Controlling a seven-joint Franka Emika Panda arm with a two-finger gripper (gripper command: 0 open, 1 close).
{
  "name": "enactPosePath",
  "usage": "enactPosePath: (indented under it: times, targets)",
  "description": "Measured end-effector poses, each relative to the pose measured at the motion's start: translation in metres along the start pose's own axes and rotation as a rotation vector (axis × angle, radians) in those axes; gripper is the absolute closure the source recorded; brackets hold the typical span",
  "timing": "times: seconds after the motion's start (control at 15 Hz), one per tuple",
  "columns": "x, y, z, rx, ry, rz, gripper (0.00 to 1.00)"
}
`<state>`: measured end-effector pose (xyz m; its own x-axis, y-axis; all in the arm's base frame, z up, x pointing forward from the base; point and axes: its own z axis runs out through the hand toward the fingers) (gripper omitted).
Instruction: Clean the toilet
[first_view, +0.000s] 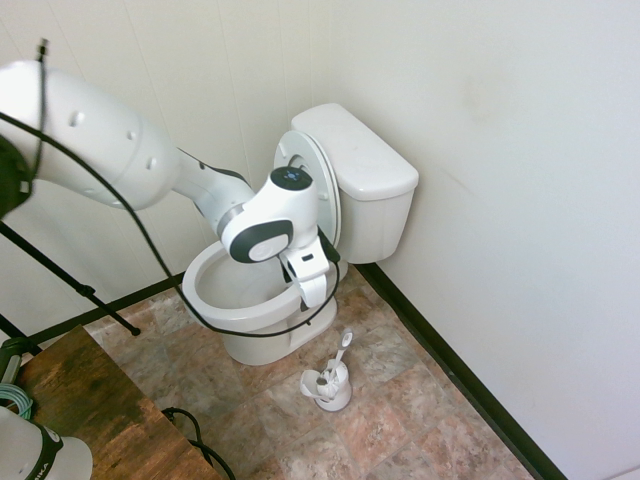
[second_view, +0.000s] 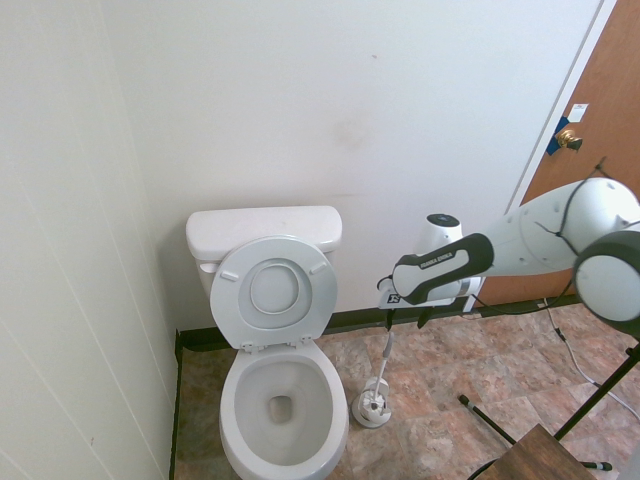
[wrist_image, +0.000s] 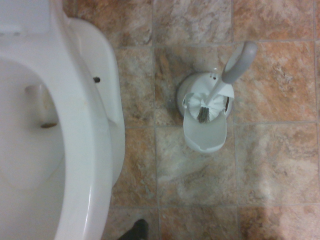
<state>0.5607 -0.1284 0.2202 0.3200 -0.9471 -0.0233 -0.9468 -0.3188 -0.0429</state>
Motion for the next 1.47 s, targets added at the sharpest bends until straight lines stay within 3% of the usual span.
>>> enactPosePath:
  times: [0.4, 0.87, 1.47]
  targets:
    - [0.055, -0.033, 0.095, -0.05, 0.005, 0.152, 0.0]
    - [0.098, -0.046, 0.182, -0.087, -0.044, 0.236, 0.0]
    - [0.115, -0.063, 0.223, -0.092, -0.088, 0.261, 0.0]
